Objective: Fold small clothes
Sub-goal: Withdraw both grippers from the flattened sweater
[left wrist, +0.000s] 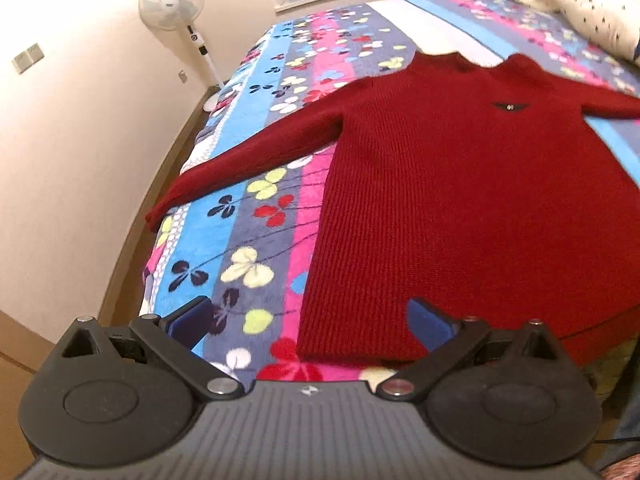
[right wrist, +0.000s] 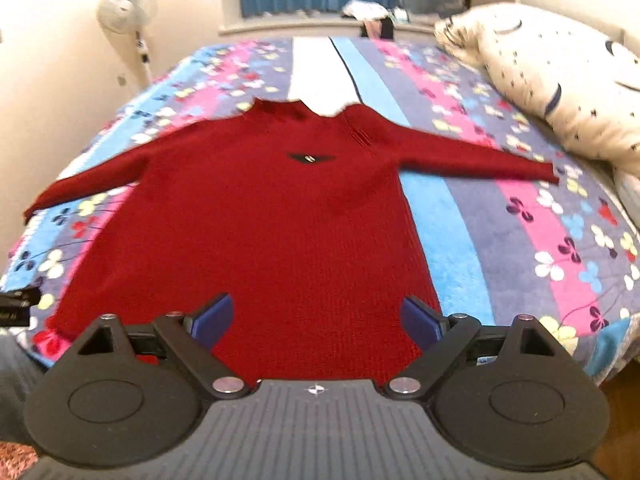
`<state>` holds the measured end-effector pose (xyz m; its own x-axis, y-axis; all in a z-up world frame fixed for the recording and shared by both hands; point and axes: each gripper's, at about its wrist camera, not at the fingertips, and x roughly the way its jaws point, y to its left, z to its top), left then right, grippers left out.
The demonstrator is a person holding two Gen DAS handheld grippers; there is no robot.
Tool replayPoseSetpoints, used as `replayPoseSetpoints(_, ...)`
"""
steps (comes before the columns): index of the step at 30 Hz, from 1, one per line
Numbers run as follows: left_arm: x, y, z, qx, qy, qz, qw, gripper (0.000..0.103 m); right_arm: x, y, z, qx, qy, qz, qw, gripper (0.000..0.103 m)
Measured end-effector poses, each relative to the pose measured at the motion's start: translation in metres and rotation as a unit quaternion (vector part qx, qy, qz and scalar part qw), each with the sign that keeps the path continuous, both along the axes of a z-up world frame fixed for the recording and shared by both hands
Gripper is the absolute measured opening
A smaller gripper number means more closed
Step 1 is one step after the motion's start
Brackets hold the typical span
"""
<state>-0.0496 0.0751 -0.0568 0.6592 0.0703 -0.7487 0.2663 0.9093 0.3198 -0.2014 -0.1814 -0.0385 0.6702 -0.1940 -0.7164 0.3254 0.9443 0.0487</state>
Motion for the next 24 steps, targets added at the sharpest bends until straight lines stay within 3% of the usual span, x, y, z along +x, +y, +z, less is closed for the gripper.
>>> replayPoseSetpoints(7,-0.005,0.020,0.016,-0.046,0.015,0.045,0.9978,0.103,-0.010,0.014,0.004,-0.005,-0.012,0.015,1.000,0.092)
replayPoseSetpoints(13,-0.003,0.025,0.017,-0.036,0.002,0.054,0.9979,0.103,-0.009,0.023,0.008,-0.013,-0.012,0.013,1.000,0.092)
replayPoseSetpoints(24,0.021,0.025,0.007,-0.050,0.021,0.051,0.9972,0.103,0.007,0.025,0.003,-0.018,0.013,0.011,1.000,0.092)
